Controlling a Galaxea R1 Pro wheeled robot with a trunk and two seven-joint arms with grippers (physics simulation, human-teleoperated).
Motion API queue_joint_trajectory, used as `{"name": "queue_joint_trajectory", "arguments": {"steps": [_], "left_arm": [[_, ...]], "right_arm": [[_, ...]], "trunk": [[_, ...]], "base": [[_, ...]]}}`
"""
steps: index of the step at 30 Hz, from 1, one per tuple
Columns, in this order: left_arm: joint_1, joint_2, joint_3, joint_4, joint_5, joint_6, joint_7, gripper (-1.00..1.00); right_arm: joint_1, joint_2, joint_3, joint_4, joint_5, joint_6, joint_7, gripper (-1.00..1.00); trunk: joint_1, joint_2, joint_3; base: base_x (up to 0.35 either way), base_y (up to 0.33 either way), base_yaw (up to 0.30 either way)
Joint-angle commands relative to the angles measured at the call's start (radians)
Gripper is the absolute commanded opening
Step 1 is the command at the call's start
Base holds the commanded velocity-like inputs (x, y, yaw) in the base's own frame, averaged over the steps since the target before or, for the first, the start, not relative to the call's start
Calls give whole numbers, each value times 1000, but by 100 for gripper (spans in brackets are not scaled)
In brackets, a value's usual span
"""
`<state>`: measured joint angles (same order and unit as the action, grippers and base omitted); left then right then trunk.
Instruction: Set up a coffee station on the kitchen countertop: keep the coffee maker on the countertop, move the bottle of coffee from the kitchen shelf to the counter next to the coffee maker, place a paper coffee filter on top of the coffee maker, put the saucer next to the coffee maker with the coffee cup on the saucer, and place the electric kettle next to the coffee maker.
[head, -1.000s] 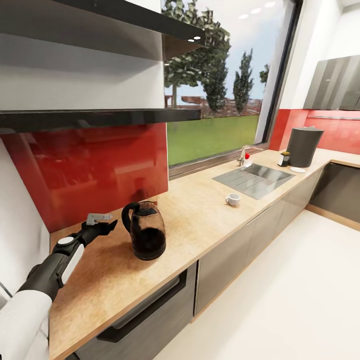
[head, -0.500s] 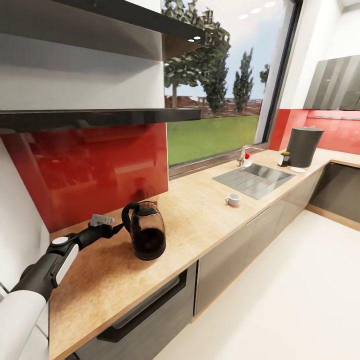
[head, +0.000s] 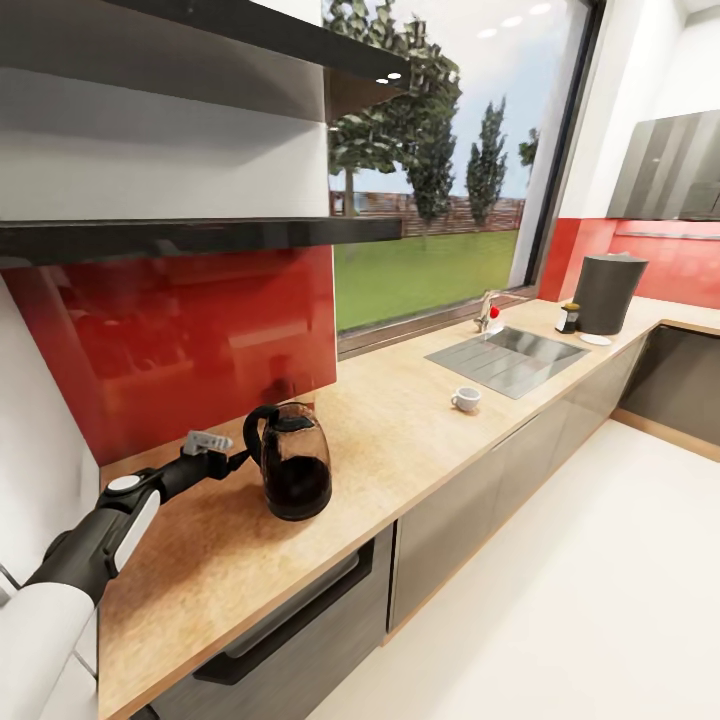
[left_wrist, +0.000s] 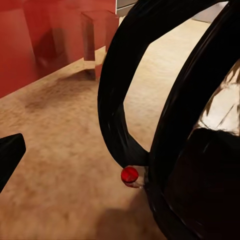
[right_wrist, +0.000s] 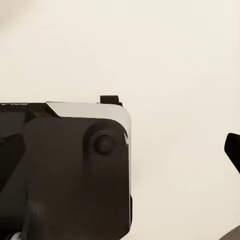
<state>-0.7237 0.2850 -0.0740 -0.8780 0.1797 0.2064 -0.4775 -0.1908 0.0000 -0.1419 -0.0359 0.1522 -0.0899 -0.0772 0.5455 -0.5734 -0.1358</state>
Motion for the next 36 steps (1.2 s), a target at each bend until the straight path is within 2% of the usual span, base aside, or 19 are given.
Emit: {"name": "queue_joint_trajectory", "arguments": {"steps": [1,11,21,36], "left_arm": [[-1,1,-2,-1,11,9,0,100],[0,-2,-4,-1,11,10,6,100],[0,-3,-4,-1,3,7,8,100],[0,-6,-2,-1,1,5,9,100]], "right_arm": [[-1,0,-8,1,10,-4,-3,100],[-1,1,-8,1,10,-4,-3,100],[-1,0,-8,1,10,-4,-3,100],[-1,0,-8,2,10,-4,-3,100]], "trunk": [[0,-2,-2],[0,-2,-2],[0,-2,-2],[0,-2,-2]], "base": [[0,0,0],[5,0,0],[149,0,0],[10,0,0]]}}
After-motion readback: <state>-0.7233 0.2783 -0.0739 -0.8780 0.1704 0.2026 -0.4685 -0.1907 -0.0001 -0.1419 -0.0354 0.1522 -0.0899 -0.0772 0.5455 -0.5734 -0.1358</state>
